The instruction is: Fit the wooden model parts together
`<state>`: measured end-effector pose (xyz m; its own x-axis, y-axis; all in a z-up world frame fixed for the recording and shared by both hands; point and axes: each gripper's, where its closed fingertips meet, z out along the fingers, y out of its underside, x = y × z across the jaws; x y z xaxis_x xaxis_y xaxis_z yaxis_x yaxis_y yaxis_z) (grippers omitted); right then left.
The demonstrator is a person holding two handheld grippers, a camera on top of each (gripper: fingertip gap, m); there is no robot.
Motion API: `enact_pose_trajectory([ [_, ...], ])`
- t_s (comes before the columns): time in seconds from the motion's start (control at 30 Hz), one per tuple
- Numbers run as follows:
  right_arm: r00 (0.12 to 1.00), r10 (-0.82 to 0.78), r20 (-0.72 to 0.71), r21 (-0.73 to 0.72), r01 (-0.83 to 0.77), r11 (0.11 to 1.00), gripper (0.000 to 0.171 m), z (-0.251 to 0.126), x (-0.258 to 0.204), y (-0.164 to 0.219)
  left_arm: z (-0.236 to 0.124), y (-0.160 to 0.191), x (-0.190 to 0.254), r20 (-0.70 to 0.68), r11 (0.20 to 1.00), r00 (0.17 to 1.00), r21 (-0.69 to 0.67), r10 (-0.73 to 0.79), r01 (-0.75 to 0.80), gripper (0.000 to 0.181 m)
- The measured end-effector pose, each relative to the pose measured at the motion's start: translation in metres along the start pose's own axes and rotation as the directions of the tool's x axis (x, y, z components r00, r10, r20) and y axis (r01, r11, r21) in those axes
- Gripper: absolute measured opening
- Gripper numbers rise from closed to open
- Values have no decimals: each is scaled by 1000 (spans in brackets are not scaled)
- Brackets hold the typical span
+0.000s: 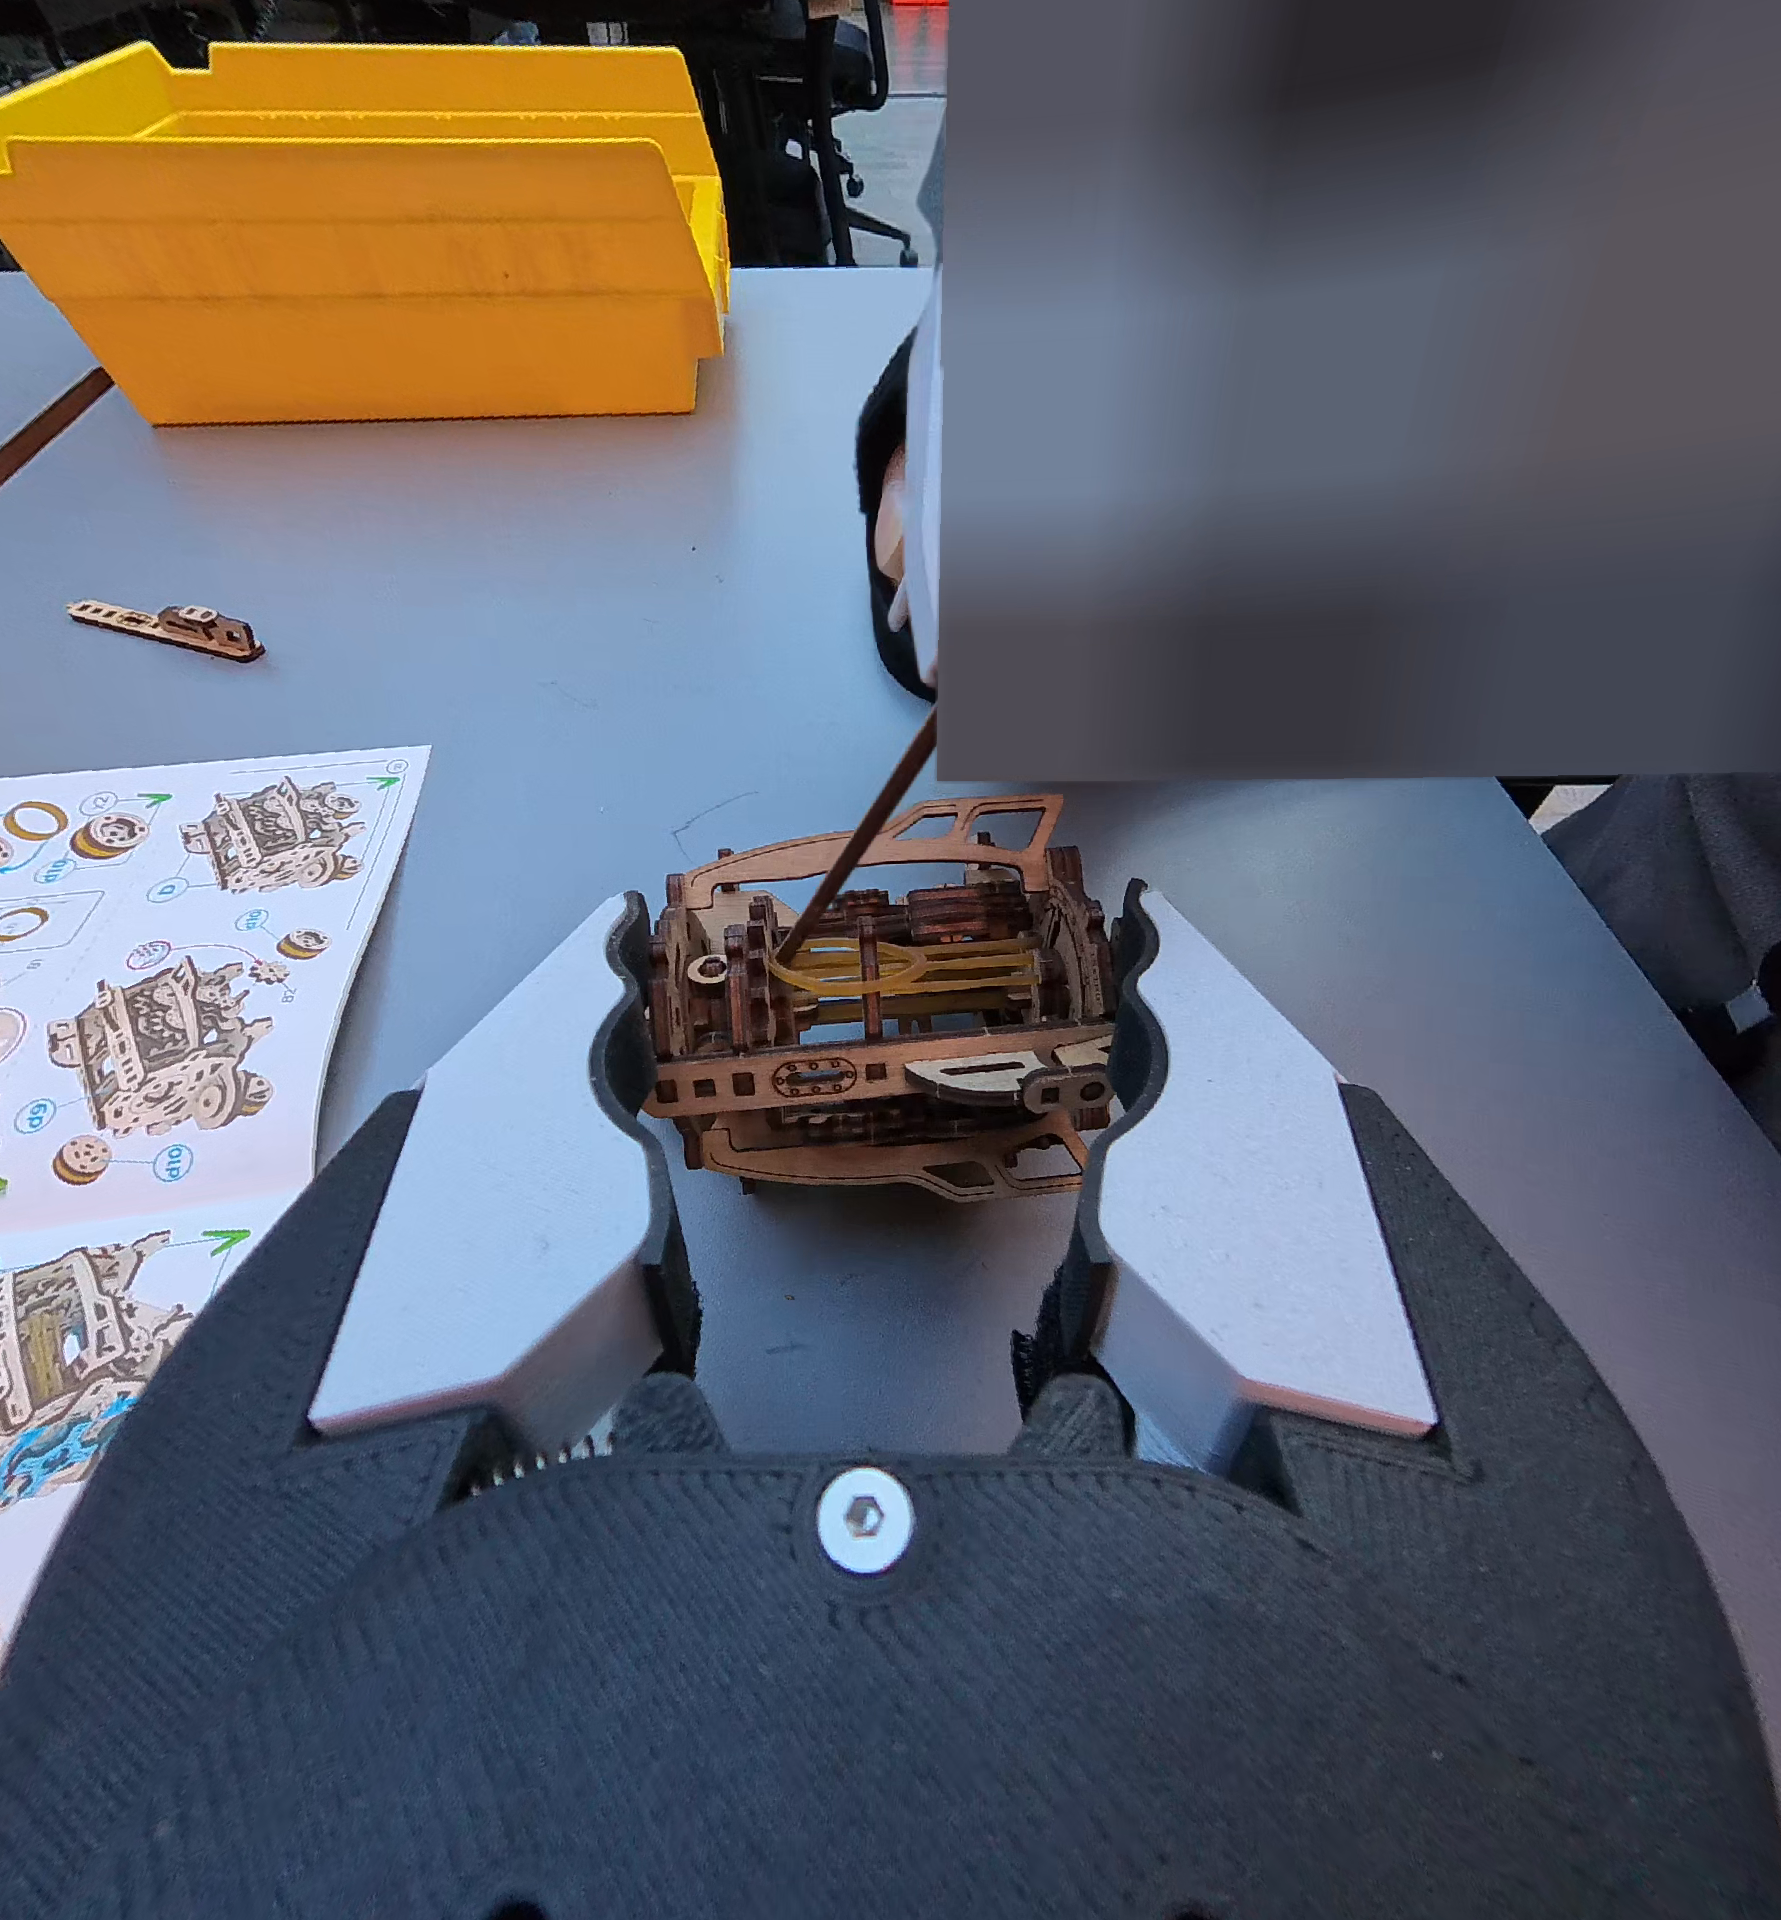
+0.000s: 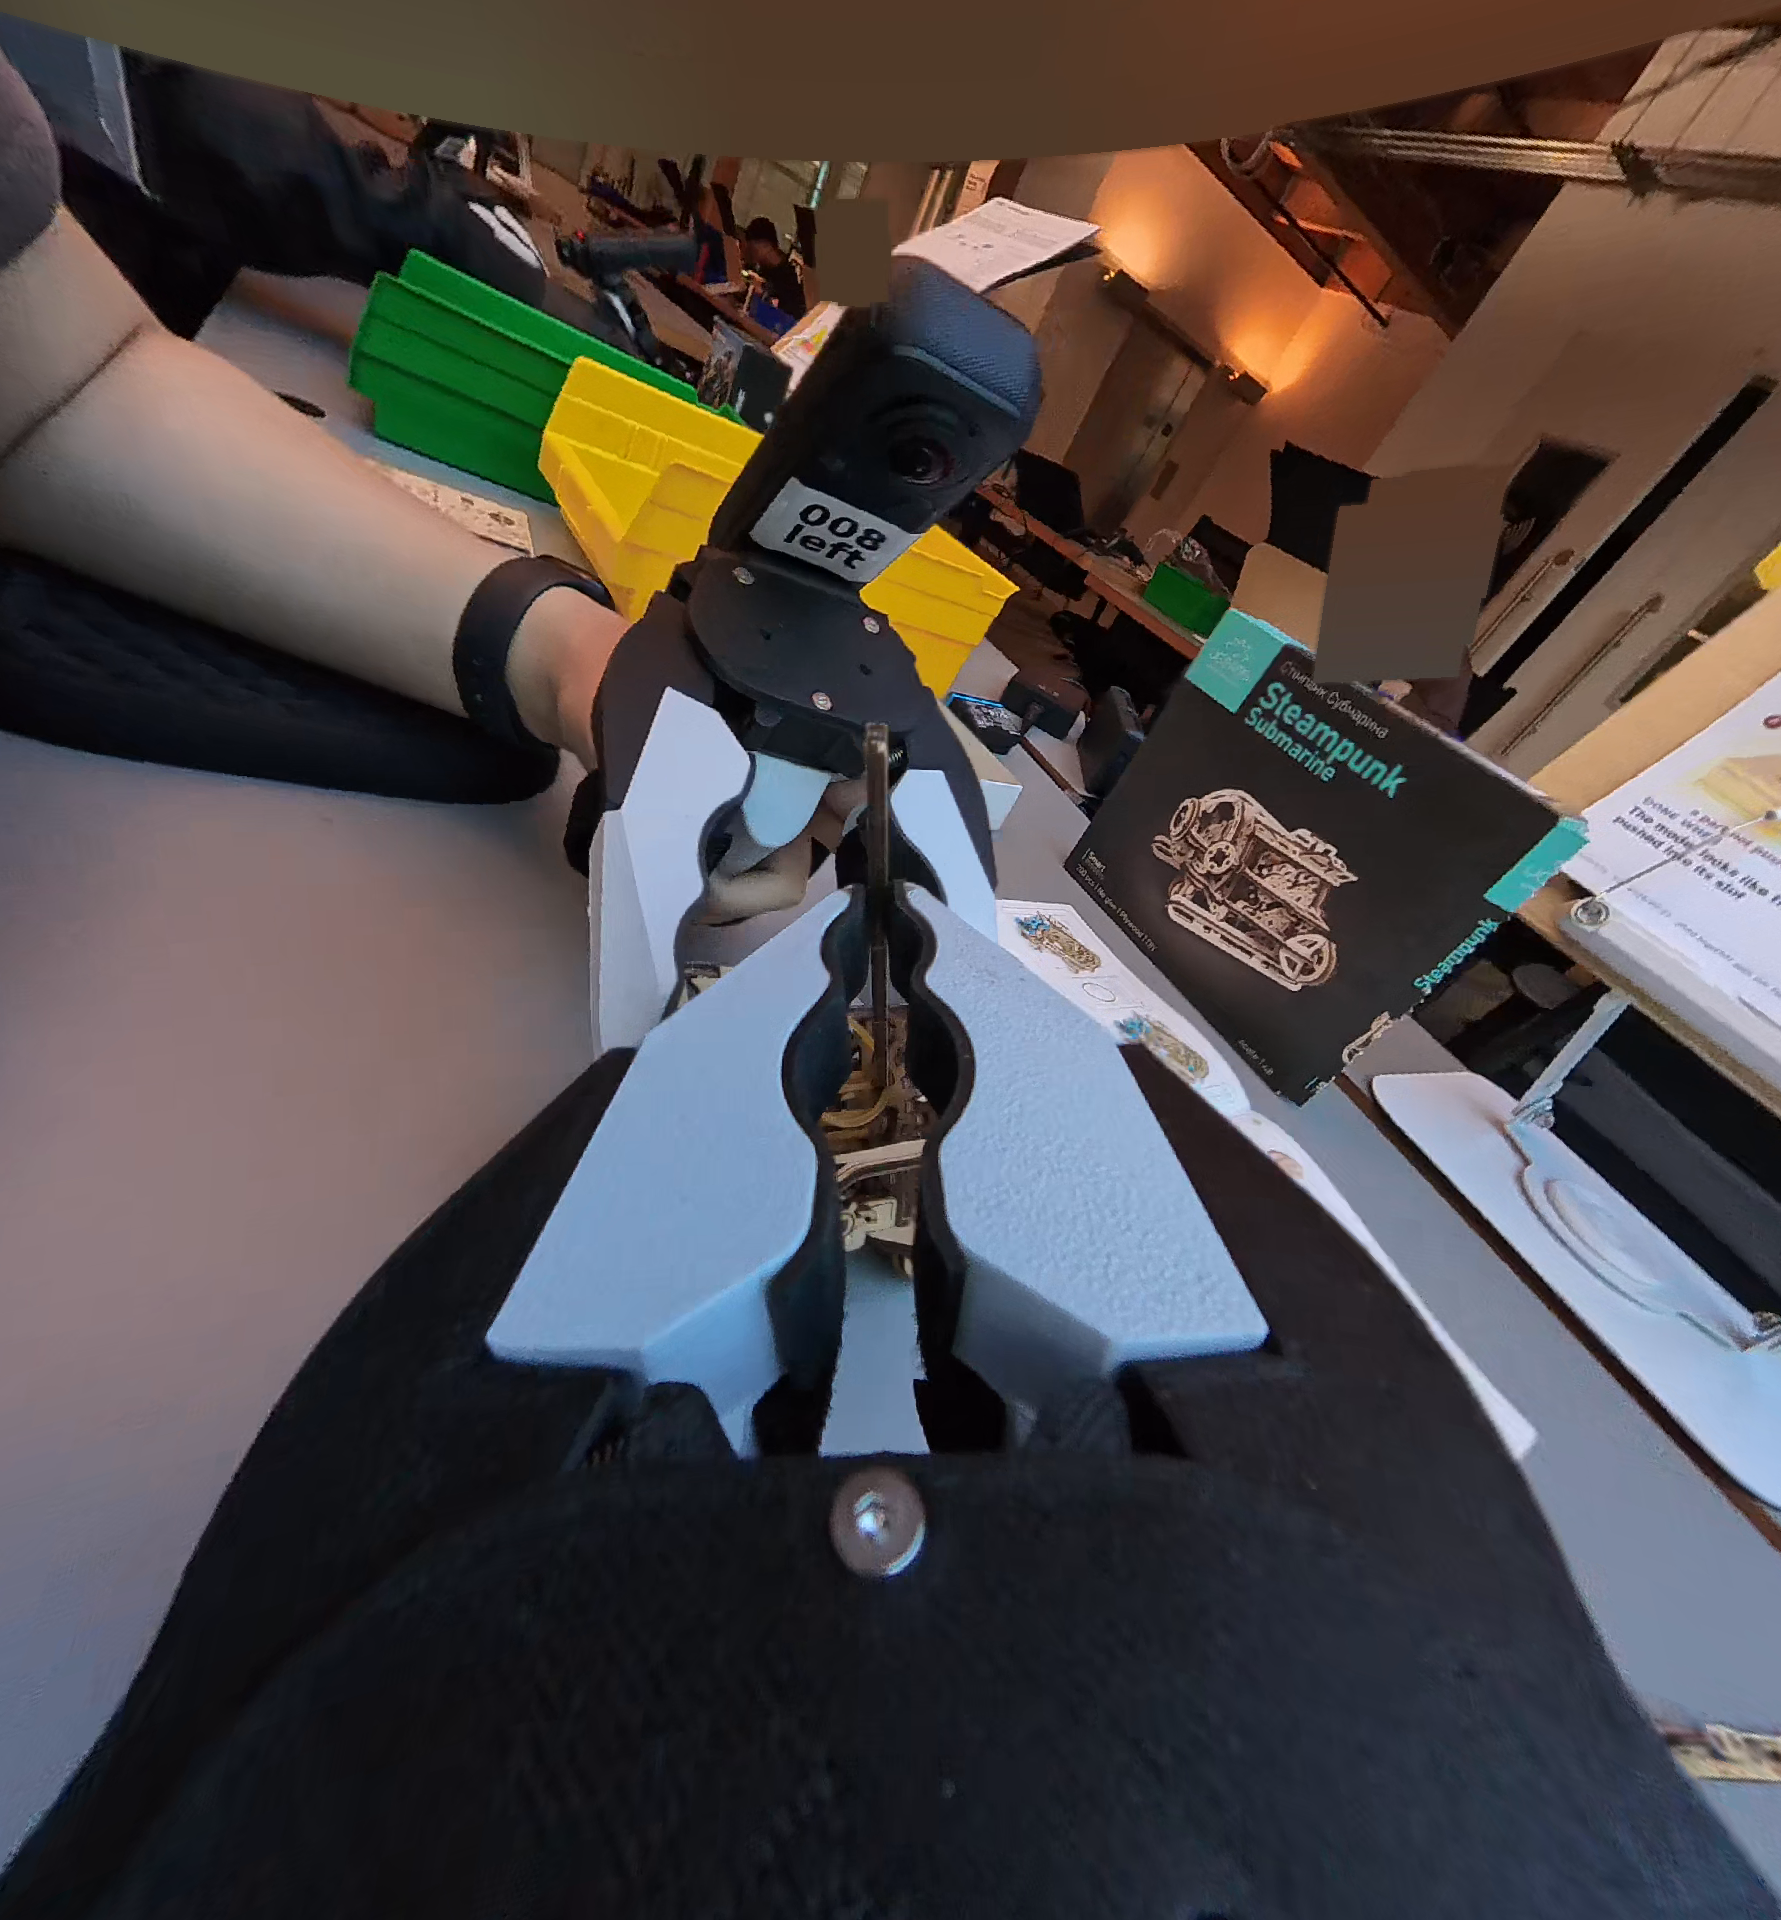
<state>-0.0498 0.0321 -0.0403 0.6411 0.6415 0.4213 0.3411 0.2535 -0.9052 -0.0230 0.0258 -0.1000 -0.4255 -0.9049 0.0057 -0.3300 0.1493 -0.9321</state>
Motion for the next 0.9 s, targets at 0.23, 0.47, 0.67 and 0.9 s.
enact_pose_trajectory([
  [0.23,998,64,13,8,-64,998,0,0,1,2,0,0,2,-6,1000,1000,-1,15,-15,88],
  [0.47,1000,17,19,21,-17,1000,0,-3,-4,-3,0,0,3,-6,1000,1000,-2,21,-21,88],
  [0.67,1000,-18,3,49,18,999,0,-5,-4,-9,0,0,3,-8,1000,1000,-2,15,-15,88],
  [0.9,998,-54,14,29,54,998,0,2,-6,-6,0,0,3,-9,1000,1000,-1,14,-14,88],
])
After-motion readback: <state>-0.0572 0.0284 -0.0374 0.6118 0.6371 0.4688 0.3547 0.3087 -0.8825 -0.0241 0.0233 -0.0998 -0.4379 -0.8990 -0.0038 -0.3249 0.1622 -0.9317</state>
